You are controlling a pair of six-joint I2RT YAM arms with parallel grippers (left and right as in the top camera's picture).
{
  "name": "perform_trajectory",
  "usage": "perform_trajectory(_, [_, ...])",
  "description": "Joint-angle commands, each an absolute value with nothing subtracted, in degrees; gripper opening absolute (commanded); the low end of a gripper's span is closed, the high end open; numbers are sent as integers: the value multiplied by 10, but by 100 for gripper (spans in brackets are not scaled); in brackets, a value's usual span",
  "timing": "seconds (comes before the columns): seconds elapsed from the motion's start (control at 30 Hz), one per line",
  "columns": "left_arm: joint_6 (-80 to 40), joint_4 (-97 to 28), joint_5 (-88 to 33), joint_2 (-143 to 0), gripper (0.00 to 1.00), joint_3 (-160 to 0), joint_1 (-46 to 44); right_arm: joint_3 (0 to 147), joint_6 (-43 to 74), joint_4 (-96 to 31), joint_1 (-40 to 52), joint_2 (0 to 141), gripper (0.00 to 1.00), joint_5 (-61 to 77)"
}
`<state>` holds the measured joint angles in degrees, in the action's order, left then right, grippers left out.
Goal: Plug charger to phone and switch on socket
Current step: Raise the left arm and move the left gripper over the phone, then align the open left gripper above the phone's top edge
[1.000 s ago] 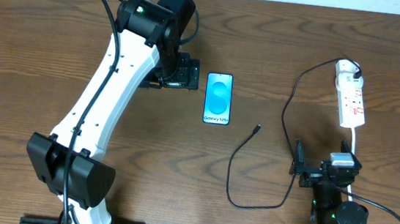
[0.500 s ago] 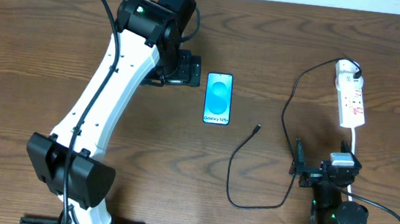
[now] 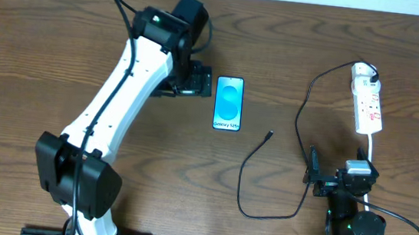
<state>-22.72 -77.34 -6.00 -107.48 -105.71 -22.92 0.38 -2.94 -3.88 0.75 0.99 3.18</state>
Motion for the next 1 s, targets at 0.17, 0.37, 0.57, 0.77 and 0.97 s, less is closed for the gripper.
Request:
perform_trajectory(0.17, [-237, -713, -55, -1075, 98, -985, -276, 3, -22, -41, 4, 8, 99, 32])
perform_trajectory(0.37, [-257, -689, -55, -1075, 98, -959, -277, 3, -22, -41, 4, 8, 99, 32])
perform_trajectory(0.57, [-256, -673, -55, -1075, 98, -932, -281, 3, -22, -41, 4, 8, 99, 32])
perform_trajectory(0.77, [-256, -673, -55, -1075, 98, -927, -292, 3, -22, -41, 4, 8, 99, 32])
perform_trajectory(0.97, [-257, -667, -55, -1075, 98, -925, -296, 3, -22, -41, 4, 8, 99, 32])
